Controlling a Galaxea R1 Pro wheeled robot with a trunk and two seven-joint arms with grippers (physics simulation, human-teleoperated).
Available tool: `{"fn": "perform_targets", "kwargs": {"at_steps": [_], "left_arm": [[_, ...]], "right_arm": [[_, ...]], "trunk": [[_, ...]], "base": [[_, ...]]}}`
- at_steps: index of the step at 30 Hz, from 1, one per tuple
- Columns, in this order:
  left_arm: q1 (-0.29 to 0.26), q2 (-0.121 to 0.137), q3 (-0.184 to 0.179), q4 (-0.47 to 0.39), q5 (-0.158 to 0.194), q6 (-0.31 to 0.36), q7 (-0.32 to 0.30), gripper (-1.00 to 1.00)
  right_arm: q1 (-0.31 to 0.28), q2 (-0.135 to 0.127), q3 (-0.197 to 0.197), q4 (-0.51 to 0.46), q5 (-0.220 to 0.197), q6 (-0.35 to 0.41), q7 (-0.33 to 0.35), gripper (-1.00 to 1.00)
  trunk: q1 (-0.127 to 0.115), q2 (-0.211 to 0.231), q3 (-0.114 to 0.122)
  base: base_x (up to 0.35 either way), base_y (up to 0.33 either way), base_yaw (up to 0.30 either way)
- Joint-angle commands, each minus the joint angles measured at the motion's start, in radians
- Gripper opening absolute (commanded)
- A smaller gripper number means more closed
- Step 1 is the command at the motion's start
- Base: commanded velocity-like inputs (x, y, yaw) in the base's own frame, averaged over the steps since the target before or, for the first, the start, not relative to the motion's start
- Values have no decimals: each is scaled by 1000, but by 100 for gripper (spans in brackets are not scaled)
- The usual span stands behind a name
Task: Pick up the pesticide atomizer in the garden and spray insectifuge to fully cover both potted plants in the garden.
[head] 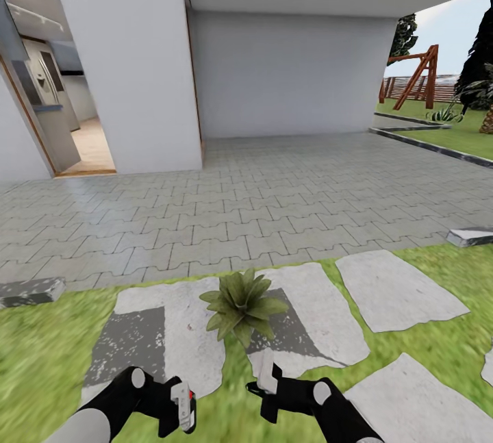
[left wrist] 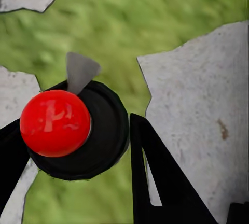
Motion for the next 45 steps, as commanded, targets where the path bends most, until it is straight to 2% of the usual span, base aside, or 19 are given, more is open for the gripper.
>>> {"fn": "perform_targets", "kwargs": {"at_steps": [1,5,9,11,16,19,22,24,32,38,45], "left_arm": [[-1,-5,7,-1,-8,-5,-4,-100],[-1,-14,-15,-1,-8,-5,-3,-100],[-1,-22,-21,-1,-7,-6,-1,-100],[0,-35,-22,-2,-7,-6,2,-100],[1,-61,-21,-8,-5,-6,67,-100],[2,-72,-21,-8,-5,-7,77,-100],[2,-87,-20,-8,-4,-8,78,-100],[2,-95,-20,-8,-3,-10,79,-100],[2,-110,-20,-9,2,-20,79,-100],[5,-136,-20,-7,3,-23,79,-100],[4,-151,-20,-7,4,-24,79,-100]], "right_arm": [[-1,2,-8,-1,6,-4,7,-100],[-5,2,-8,0,6,-4,7,-100],[-6,2,-6,0,6,-4,7,-100],[-6,2,-6,0,6,-4,7,-100],[-6,2,-5,0,6,-4,7,-100],[-6,2,8,0,6,-4,7,-100],[-6,2,43,-1,5,-4,6,-100],[-6,2,52,-1,5,-4,6,-100],[-6,2,56,-1,5,-4,5,-100],[-6,2,56,-1,5,-4,5,-100],[-6,2,56,-1,5,-4,5,-100]], "trunk": [[0,0,-1],[0,0,-1],[0,0,-1],[0,0,-1],[0,0,-1],[0,0,-1],[0,0,-1],[0,0,-1],[0,0,-1],[0,0,-1],[0,0,-1]], "base": [[0,0,0],[0,0,0],[0,0,0],[0,0,0],[0,0,0],[0,0,0],[0,0,0],[0,0,0],[0,0,0],[0,0,0],[0,0,0]]}}
